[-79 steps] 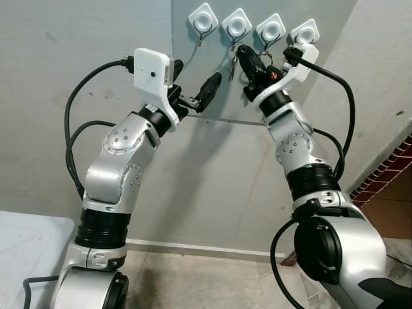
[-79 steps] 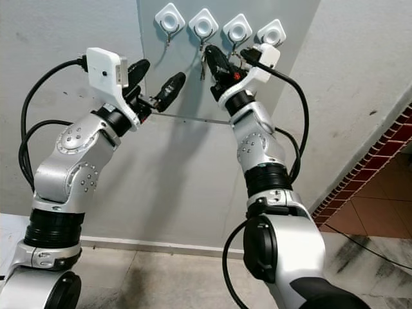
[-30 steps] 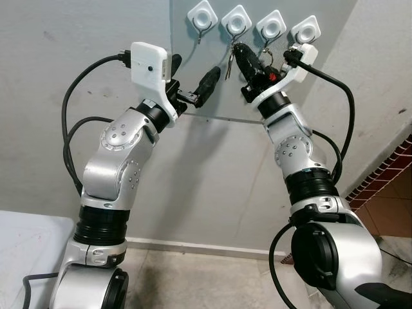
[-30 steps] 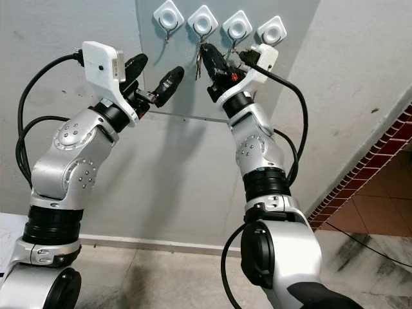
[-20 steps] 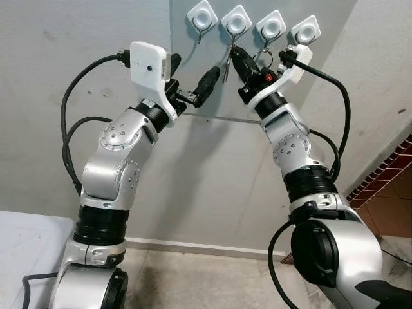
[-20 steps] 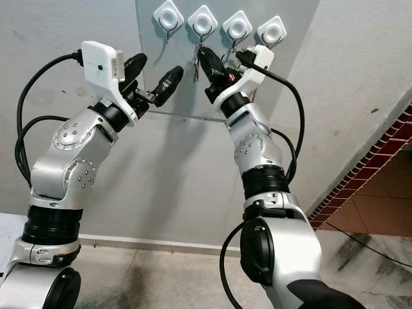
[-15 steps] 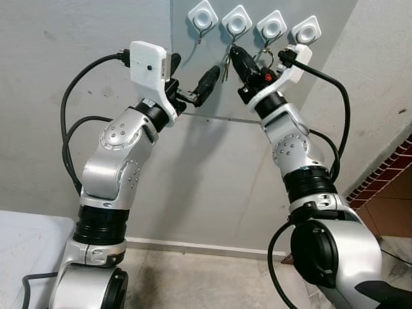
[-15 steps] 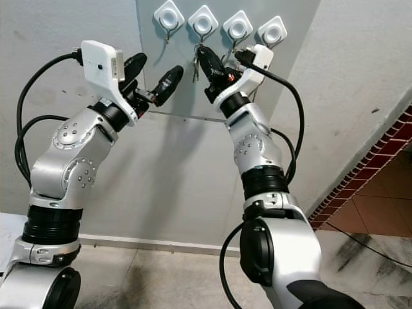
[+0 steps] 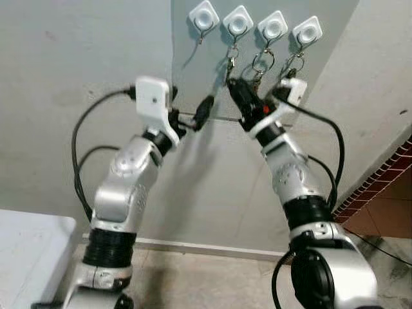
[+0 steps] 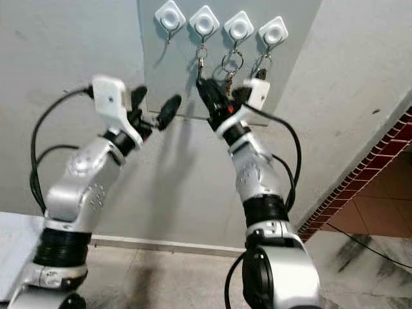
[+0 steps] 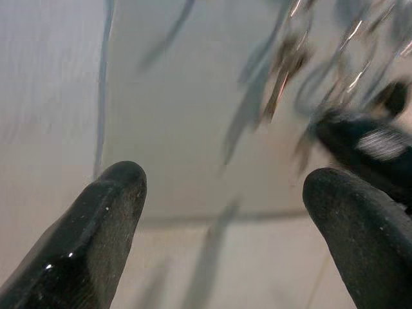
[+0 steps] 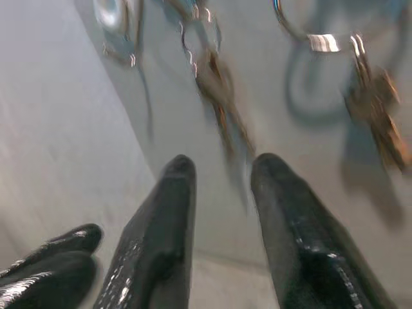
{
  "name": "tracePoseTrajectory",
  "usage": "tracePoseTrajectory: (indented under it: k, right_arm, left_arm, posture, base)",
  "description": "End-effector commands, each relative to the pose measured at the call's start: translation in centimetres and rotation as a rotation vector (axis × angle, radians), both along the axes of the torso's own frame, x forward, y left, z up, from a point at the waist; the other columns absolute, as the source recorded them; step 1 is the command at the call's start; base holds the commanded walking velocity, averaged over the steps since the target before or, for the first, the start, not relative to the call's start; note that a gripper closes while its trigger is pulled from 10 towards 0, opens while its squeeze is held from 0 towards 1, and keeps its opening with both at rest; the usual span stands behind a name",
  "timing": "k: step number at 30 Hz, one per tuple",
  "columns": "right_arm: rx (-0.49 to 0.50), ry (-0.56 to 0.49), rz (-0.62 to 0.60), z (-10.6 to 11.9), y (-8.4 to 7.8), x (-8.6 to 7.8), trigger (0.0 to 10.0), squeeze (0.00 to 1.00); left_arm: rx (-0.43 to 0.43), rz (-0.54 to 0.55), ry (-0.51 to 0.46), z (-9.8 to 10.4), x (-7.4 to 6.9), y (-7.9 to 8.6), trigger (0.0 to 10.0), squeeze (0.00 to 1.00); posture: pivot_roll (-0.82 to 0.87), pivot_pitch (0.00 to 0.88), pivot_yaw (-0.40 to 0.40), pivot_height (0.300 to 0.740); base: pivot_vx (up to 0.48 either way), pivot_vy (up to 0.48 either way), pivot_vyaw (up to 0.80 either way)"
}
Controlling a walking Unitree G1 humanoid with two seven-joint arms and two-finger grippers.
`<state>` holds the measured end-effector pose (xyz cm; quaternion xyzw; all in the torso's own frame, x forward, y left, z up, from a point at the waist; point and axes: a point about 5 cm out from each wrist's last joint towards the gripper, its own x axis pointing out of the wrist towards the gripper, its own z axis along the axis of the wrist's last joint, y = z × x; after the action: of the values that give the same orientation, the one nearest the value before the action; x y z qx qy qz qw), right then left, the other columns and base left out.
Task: Hang keys on a hook
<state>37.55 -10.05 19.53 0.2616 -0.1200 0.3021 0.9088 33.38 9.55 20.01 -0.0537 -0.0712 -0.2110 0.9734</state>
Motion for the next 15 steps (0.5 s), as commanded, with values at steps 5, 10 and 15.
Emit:
tracePoseTrajectory:
  k: [5,10,15]
  right_arm:
    - [-0.103,0.066,-0.072,-3.8,-1.0,-1.3,10.0,1.00]
    - [-0.186,0.216,-0.118,-9.6,-2.1,-3.4,10.0,1.00]
    - [-0.308,0.358,-0.155,-14.4,-3.0,-5.8,10.0,1.00]
  left_arm:
    - [-0.004,0.098,0.205,-6.4,-0.4,0.7,10.0,0.00]
    - [0.089,0.188,0.321,-12.3,-1.8,2.3,10.0,0.00]
    - [0.212,0.224,0.387,-16.3,-3.5,3.3,10.0,0.00]
  posture:
    - [0.03,0.000,-0.068,0.715]
    - [0.02,0.000,-0.060,0.715]
    - [0.01,0.000,-0.056,0.715]
  base:
    - [0.000,0.000,0.00]
    - [0.000,0.000,0.00]
    - [0.000,0.000,0.00]
